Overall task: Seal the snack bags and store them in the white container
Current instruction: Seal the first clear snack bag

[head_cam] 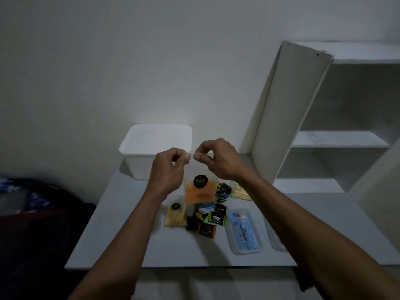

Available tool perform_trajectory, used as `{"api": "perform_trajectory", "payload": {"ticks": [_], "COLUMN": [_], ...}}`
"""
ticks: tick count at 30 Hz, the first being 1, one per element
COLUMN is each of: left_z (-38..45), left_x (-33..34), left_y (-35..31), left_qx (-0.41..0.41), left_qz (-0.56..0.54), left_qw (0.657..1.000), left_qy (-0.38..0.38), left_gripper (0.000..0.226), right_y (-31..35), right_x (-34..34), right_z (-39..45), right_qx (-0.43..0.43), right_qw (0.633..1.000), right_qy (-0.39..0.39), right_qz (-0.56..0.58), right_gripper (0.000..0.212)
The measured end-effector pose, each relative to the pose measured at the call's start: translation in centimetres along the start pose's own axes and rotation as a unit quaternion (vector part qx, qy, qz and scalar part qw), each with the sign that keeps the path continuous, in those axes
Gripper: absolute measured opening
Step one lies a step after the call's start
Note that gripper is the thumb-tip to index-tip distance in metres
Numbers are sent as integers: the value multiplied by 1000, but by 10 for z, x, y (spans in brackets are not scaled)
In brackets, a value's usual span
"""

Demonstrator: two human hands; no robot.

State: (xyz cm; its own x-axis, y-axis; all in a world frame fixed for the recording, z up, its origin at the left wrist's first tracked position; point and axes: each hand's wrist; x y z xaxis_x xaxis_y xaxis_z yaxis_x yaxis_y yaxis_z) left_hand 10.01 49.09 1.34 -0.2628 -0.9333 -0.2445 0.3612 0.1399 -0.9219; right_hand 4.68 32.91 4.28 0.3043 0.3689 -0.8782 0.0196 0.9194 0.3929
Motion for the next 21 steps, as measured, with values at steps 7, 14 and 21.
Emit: {"api": "perform_trajectory", "payload": {"ticks": [7,14,21], "left_z": [2,5,7], "left_x": [-1,3,12], "left_y": [-2,-9,-14], "left_qx": [2,2,-1], "left_qz": [-34,-52,-58], "left_qw": [999,998,998], "left_qy": [7,-20,-10], "left_gripper": [9,7,13], "right_y": [1,-4,-11], "right_x": [-1,-10,-17], "right_z": [6,4,-4], "right_qx": [-1,-6,21], "right_qw": [1000,999,996], "right_qy": [-4,-11,-27], "right_qz": [-12,41,78], "right_gripper": [13,14,16]}}
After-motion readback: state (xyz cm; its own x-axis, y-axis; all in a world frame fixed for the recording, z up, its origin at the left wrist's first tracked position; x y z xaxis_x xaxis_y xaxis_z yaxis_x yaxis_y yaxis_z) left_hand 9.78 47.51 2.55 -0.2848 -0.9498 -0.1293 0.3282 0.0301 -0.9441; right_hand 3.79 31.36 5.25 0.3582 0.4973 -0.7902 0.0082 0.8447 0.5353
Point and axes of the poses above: each hand's wrist, its own z-axis towards the middle knuckle, its own x-axis out of the palm, y = z × x, and after that the axes turned 9 degrees about -z, right-handed
